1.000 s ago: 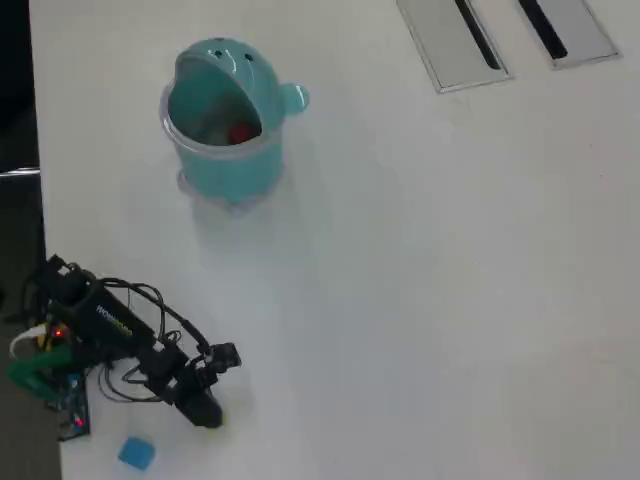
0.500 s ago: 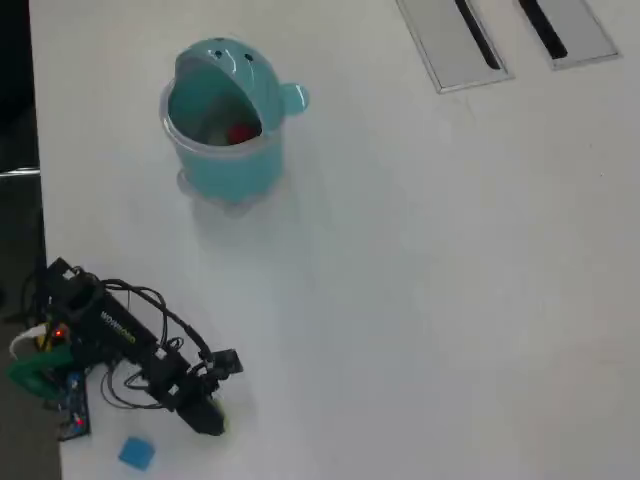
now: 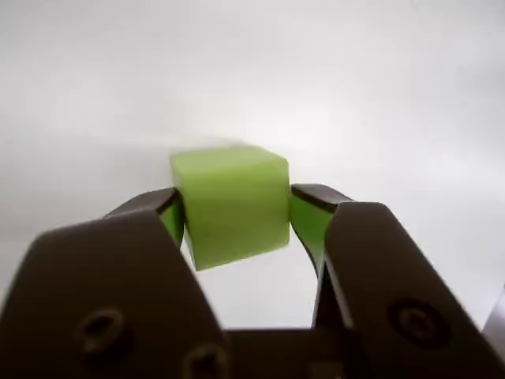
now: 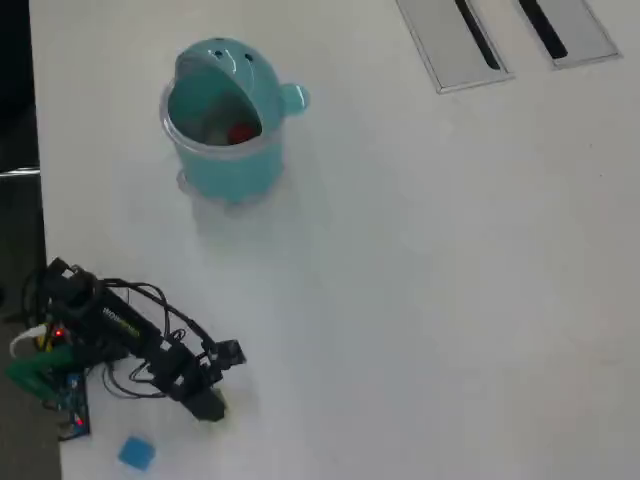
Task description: Grasp RGB lego blocks and put them in the bin one by one.
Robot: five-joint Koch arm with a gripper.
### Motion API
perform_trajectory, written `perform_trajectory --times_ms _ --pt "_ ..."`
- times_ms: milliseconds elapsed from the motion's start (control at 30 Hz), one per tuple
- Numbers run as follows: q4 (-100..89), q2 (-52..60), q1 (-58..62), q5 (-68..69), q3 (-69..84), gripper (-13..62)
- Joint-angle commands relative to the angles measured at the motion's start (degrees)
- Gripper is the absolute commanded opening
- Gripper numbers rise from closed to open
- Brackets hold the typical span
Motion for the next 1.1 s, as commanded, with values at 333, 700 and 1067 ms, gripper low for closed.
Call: perform_trajectory --times_ms 333,700,1067 --pt "2.11 12.3 -22.06 22.24 -8.09 6.9" --pt "-3.08 24.52 -48.52 39.02 -6.94 6.9" --pt "-9.58 27.42 -63.11 48.25 -11.34 5.4"
